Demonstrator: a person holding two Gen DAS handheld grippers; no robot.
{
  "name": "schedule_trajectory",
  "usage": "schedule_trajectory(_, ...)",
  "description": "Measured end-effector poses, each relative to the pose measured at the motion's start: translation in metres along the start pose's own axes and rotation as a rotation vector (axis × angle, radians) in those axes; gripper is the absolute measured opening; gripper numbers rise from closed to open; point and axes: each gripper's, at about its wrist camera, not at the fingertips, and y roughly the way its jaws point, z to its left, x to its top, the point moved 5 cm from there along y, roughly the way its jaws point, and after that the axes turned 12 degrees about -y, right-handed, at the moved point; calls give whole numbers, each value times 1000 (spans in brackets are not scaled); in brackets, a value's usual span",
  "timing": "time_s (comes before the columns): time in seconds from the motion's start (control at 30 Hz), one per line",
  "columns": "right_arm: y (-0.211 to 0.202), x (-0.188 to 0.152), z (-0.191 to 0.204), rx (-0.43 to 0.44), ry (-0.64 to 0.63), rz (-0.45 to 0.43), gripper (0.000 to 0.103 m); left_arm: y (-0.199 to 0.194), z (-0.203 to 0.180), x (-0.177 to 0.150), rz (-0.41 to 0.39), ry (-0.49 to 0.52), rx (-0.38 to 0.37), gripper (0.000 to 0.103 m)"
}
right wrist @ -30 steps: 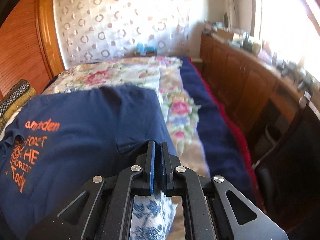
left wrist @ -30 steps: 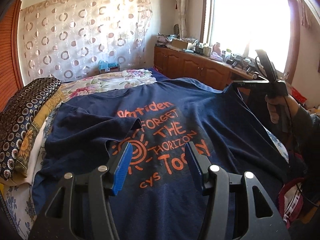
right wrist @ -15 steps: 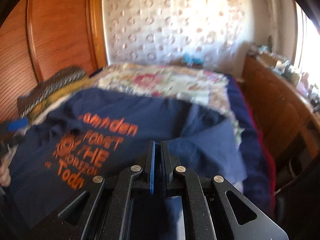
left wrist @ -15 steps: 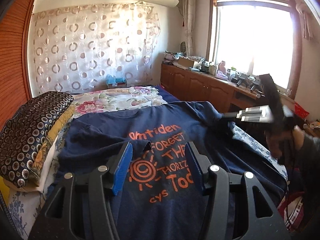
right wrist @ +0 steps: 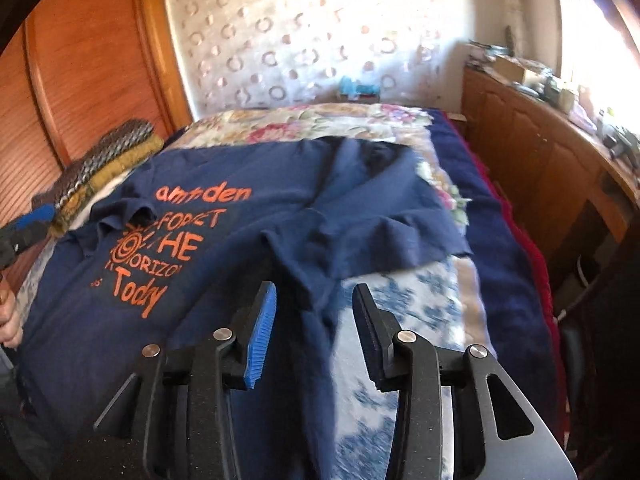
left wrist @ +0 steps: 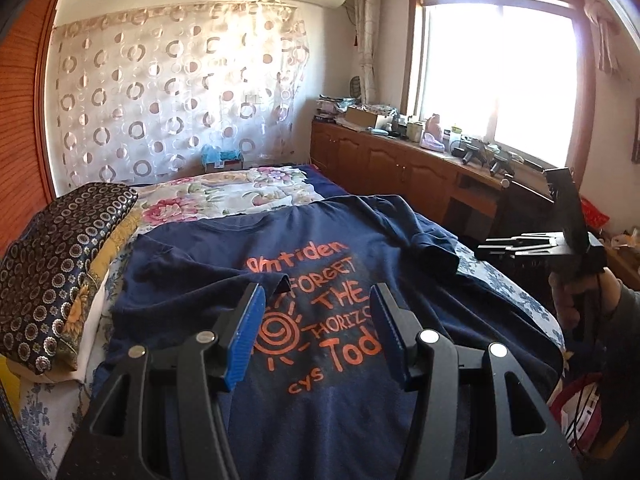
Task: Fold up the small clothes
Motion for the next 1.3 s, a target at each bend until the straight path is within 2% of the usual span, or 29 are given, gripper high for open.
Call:
schedule_trajectory(0.13,4,0,-24,-58,54,6,51,-4,-10,0,4,16,-14,54)
schedule_trajectory(0.43,62,20,-50,-101,59,90,51,-7,-27,-6,27,60,-33,54)
schedule_trajectory(0.6,84,17,-62,-135,64,149,52,-4,-20,-9,36,49,-26,54)
schedule_trajectory(0.63,84,18,-62,-147,44,143,50,-3,-17,-9,38,42,-24,54)
schedule_trajectory(0.7,84,18,-59,-145,11,140,36,-2,-12,-10,43,27,-22,54)
schedule_trajectory(0.77,83,19,-54,-140,-31,137,13,-1,-6,-9,46,7,-17,54)
schedule_trajectory(0.8,82,19,-52,-138,-51,140,6,-1,-4,-10,46,3,-15,54)
schedule_trajectory(0.83,83,20,-50,-137,-72,145,3,-1,-2,-9,44,-2,-12,54)
schedule_trajectory(0.93,79,24,-47,-139,-102,137,1,-1,5,-8,40,-17,-4,54)
schedule_trajectory(1.1,51,63,-38,-140,-103,7,1,1,15,-8,38,-40,6,54)
schedule_trajectory(1.3,33,122,22,-54,-192,-116,1,4,22,-8,44,-62,15,54)
